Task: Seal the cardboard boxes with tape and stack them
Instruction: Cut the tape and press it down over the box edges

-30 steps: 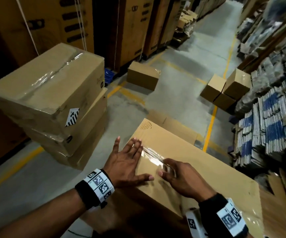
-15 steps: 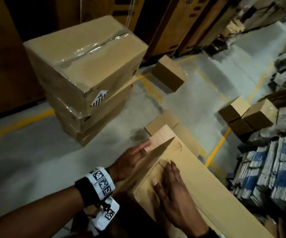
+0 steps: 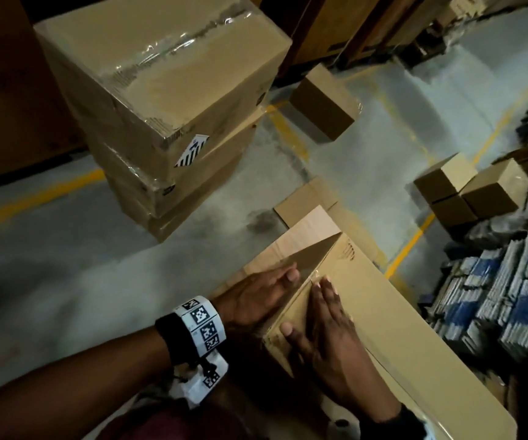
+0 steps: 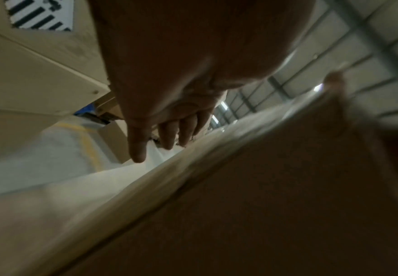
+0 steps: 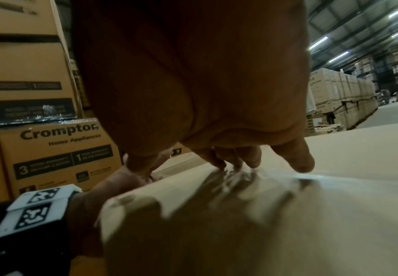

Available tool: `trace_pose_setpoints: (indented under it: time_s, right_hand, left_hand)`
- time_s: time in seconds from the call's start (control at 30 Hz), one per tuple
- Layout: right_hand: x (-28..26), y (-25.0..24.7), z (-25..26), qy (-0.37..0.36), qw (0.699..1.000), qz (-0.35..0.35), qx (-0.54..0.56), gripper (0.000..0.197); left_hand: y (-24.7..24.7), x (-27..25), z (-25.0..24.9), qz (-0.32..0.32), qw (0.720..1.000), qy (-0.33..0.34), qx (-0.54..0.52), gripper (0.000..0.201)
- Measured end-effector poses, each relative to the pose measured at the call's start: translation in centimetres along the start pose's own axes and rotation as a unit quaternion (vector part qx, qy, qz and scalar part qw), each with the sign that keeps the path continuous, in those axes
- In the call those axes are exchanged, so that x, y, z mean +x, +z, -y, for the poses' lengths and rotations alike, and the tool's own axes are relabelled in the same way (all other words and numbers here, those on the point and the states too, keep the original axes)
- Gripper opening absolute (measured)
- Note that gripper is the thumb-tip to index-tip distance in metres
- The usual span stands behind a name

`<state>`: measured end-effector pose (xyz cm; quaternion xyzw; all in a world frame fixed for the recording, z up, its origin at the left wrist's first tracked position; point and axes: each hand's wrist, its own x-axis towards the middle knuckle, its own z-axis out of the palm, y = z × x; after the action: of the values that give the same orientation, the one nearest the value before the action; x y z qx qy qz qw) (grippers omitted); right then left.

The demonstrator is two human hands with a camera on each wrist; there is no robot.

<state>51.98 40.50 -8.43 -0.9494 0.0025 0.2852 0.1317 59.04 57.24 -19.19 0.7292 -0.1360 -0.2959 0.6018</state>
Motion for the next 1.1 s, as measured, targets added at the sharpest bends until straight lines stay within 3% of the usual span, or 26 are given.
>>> trace_pose_setpoints:
  time_s: [0.1,0.17,0.23,0.4,0.6,0.77,0.83,0.93,1.0,1.1]
  right_hand:
    - [-0.9,-1.0,-0.9,-0.027,0.998,-0.039,0.030,0.105]
    - [-2.0,-1.2,-2.1,-0.035,0.996,-0.077,0.037,0.094]
    - [-3.7,-1.1,-3.5,-0.019,0.992,-0.111,0.055,0.088]
    - [-8.8,0.2,-8.6,0.052,0.976,-0.185,0.102,0.085]
    - [-18.4,3.3,-16.4,0.123,0.946,-0.242,0.176,0.056]
    - [-26.7,7.1,-23.3,0.227,0.909,-0.284,0.205,0.031]
    - [-29.0,9.1,-25.9,0.277,0.897,-0.281,0.201,0.032]
    - [-30.4,12.2,-27.8,0.273,0.881,-0.305,0.235,0.031]
    - [-30.3,13.9,-27.8,0.245,0.871,-0.327,0.273,0.032]
    - [-29.8,15.4,-27.9,0.234,0.860,-0.372,0.261,0.034]
  left_hand:
    - [-0.8,-0.9,-2.9,-0.082,0.996,0.041,0.014,0.067]
    - [-0.6,-1.6,-4.2,-0.153,0.981,0.078,0.086,0.060]
    - [-0.1,-1.8,-5.8,-0.180,0.962,0.124,0.161,0.056]
    - [4.5,-0.6,-9.7,-0.101,0.929,0.177,0.310,0.053]
    - [16.3,-2.2,-13.5,0.027,0.877,0.214,0.430,0.053]
    - [26.0,-5.5,-14.2,0.119,0.857,0.230,0.446,0.053]
    - [28.9,-7.2,-13.4,0.166,0.862,0.243,0.412,0.057]
    - [31.4,-9.2,-11.3,0.236,0.869,0.242,0.361,0.054]
    - [31.6,-9.5,-9.1,0.222,0.846,0.276,0.398,0.047]
    - [30.7,-9.1,-6.1,0.151,0.844,0.291,0.424,0.042]
